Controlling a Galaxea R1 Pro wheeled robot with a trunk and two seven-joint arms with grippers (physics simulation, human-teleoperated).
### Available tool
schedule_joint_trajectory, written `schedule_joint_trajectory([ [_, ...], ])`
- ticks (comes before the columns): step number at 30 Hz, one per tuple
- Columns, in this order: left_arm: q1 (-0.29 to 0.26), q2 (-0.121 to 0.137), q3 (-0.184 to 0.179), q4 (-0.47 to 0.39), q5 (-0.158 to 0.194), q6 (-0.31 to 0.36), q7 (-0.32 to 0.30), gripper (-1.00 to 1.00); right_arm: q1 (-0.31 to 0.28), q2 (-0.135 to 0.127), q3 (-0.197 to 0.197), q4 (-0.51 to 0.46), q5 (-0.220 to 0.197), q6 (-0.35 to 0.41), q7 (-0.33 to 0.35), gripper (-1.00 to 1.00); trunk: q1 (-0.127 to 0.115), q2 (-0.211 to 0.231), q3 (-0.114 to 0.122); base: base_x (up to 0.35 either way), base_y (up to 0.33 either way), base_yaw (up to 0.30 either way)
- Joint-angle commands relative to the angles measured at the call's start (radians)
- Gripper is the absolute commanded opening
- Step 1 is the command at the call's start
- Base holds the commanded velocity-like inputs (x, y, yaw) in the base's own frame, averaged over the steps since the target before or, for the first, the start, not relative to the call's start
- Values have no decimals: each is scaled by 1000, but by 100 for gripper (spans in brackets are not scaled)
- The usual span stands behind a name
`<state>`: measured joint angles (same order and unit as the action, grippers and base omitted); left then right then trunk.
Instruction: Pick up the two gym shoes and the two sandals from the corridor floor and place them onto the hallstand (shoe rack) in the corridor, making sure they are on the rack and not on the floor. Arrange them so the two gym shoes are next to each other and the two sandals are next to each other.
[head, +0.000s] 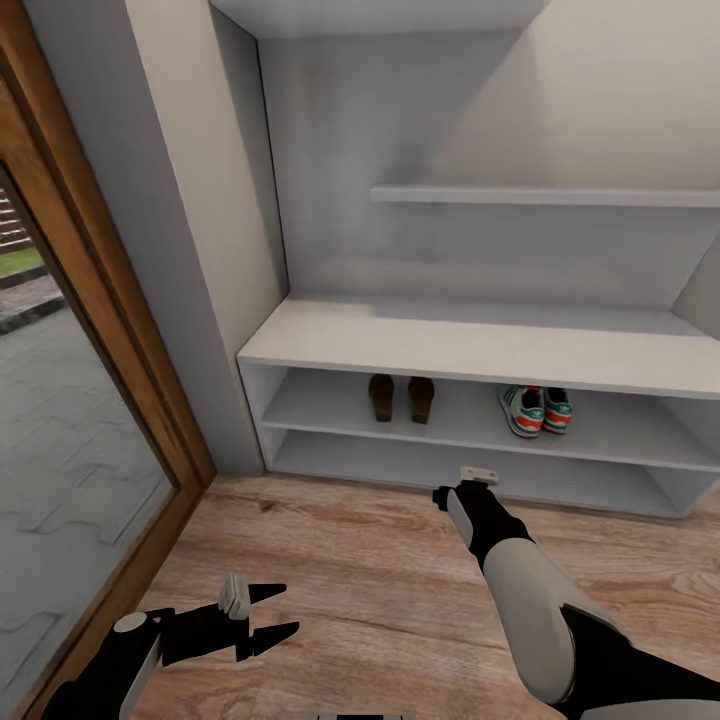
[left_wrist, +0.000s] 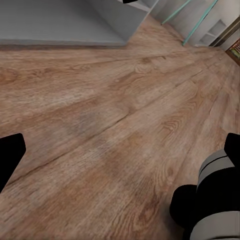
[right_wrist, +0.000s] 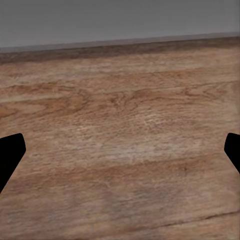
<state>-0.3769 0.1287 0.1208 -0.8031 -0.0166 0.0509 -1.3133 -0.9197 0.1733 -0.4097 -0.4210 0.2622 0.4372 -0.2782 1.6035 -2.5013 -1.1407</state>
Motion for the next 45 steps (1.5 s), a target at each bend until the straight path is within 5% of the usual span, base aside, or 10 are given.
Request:
schedule_joint_trajectory([
  [1, 0, 0, 2, -1, -2, 6, -6, 100, 0, 1, -6, -2, 11, 5, 3, 100, 0, 0, -1, -5, -3, 0],
  [13, 1, 1, 2, -2, -3, 5, -5, 100, 4, 1, -6, -3, 11, -4, 6, 100, 0, 0, -1, -1, -1, 0],
  [17, 1, 3, 1, -5, -5, 6, -2, 100, 66, 1, -6, 11, 13, -85, 18, 100, -2, 1, 15, 0, 0, 0],
  [20, 1, 8, 0, -5, -6, 6, 0, 100, 128, -29, -6, 29, 14, -146, 89, 100, -3, 1, 26, 0, 0, 0],
  [25, 1, 11, -1, -4, -10, 5, 1, 100, 173, -118, -6, 86, 14, -189, 233, 100, -22, 35, 42, 0, 0, 0],
  [29, 1, 11, -1, 1, -12, 4, 2, 100, 185, -150, -5, 129, 15, -235, 277, 100, -37, 63, 55, 0, 0, 0],
  [30, 1, 11, -2, 5, -15, 4, 6, 100, 199, -181, -4, 208, 16, -322, 312, 100, -41, 70, 58, 0, 0, 0],
  [36, 1, 14, -5, 7, -18, 4, 10, 100, 219, -208, -1, 299, 29, -425, 324, 100, -64, 112, 76, 0, 0, 0],
  [45, 46, 43, -4, 12, -20, 0, 51, 100, 384, -235, 2, 351, 188, -683, 330, 100, -99, 175, 105, 0, 0, 0],
])
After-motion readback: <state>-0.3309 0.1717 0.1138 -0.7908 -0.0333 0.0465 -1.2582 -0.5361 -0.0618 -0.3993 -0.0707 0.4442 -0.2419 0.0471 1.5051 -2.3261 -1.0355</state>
